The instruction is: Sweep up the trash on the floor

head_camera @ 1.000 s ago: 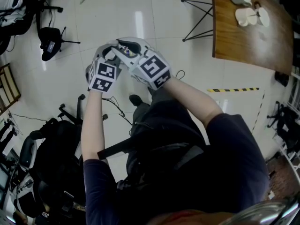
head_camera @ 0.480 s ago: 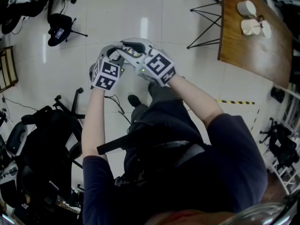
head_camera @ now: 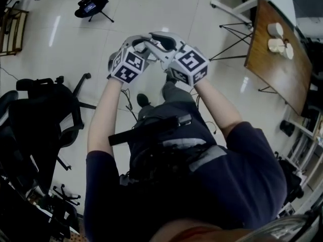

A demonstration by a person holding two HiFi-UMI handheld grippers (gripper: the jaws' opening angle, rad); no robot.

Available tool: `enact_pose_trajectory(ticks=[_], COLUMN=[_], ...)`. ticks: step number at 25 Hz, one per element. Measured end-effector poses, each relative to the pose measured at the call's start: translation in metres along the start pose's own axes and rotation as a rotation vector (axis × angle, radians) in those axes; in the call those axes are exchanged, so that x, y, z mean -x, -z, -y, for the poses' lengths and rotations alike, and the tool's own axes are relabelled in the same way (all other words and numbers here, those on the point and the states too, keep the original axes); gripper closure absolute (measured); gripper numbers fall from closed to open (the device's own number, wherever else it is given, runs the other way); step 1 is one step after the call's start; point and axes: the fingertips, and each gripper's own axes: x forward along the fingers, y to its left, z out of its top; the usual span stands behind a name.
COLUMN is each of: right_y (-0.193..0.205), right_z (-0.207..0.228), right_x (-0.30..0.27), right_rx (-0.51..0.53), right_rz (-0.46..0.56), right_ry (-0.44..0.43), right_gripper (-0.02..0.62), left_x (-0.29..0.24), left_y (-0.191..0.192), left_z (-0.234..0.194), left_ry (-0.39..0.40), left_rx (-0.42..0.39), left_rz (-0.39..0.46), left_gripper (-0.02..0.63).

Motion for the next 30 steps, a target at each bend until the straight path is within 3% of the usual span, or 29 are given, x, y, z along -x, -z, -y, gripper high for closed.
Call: enact_pose_trajectory(ticks=[7, 12, 18, 26, 30], right_y=[-0.049, -0.066, -0.089, -0.141, -0.161], right_z=[-0.089, -0.141, -0.191, -0.247, -0.261], right_x=[0.000, -0.003, -0.002, 0.019, 0.025], right_rx=[0.130, 0.181, 0.186, 0.183, 0.178], right_rz=[0.064, 0.094, 0.132, 0.290, 0.292], right_ry=[-0.029, -0.061, -0.098, -0.211, -0.260], right_gripper=[0.485, 0.486, 0.486, 0.486, 0.486], left_x=[0.098, 0.150, 0.207, 0.285, 0.312], left_y=[-0.008, 0.001, 0.001, -0.025, -0.040], left_z=[0.009, 0.016, 0.019, 0.031, 0.031], left_ry=[-0.059, -0.101, -0.157, -0.234, -0.255], left_rx=[0.018, 0.014, 0.026, 0.008, -0.026], left_rz=[0.148, 0.193, 0.263, 0.437, 0.477], left_gripper=[0.503, 0.502, 0.500, 0.495, 0.491])
